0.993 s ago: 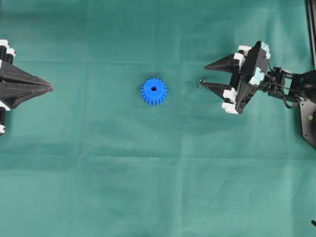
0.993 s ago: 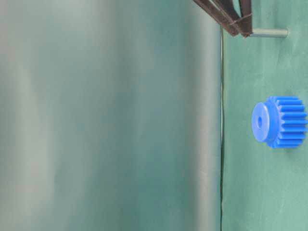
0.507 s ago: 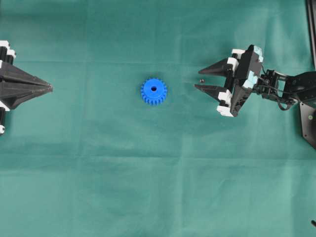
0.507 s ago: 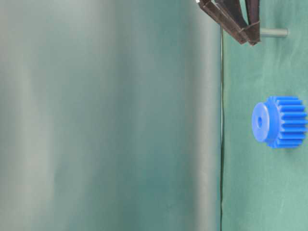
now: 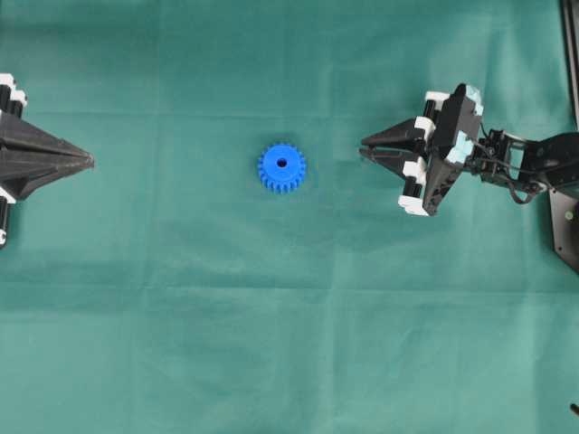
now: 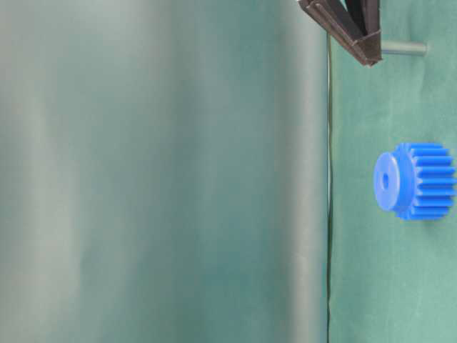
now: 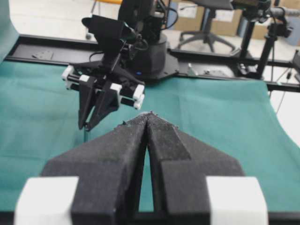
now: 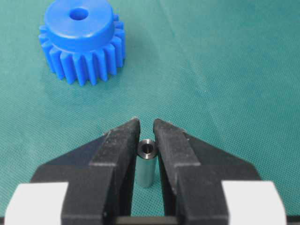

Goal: Insert the shaft placed at a random location into the center hole of the small gear at another random location.
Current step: 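Lower the right gripper over the shaft and close on it upright, then carry the held shaft left and position it above the gear's center hole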

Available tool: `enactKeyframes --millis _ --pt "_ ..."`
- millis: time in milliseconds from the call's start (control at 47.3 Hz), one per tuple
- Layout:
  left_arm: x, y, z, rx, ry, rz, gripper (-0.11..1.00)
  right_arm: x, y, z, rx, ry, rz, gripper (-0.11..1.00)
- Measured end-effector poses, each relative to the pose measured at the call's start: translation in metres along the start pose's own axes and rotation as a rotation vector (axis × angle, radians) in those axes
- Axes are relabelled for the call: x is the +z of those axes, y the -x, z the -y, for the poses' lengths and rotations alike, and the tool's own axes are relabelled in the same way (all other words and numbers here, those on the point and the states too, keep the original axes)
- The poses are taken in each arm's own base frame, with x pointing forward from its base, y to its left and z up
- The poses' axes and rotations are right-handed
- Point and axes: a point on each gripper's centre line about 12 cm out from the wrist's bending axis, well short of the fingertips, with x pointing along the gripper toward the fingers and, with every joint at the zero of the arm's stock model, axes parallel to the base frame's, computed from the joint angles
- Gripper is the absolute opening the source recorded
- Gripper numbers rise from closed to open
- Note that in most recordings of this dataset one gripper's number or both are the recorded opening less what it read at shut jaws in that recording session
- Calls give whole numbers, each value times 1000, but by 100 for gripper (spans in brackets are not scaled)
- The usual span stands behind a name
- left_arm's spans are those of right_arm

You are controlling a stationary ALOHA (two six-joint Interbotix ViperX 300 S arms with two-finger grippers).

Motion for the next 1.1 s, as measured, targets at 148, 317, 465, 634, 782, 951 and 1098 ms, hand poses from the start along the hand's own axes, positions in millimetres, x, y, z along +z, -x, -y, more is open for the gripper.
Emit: enactKeyframes --millis 148,317,465,634,782,951,1098 --pt "1 1 0 0 3 5 0 13 5 -2 5 -8 11 14" --pt "2 3 0 -1 2 6 0 36 15 -7 16 -3 12 14" --pt "2 3 0 -1 2 5 0 48 21 -9 23 -1 -3 14" --pt "3 3 0 -1 2 6 0 51 20 -11 27 -1 -8 14" --pt "2 3 0 -1 2 5 0 59 12 -18 43 8 5 14" --pt "2 3 0 -1 0 5 0 67 -8 -27 64 20 5 14" --pt "2 3 0 -1 2 5 0 76 -32 -38 87 44 -8 14"
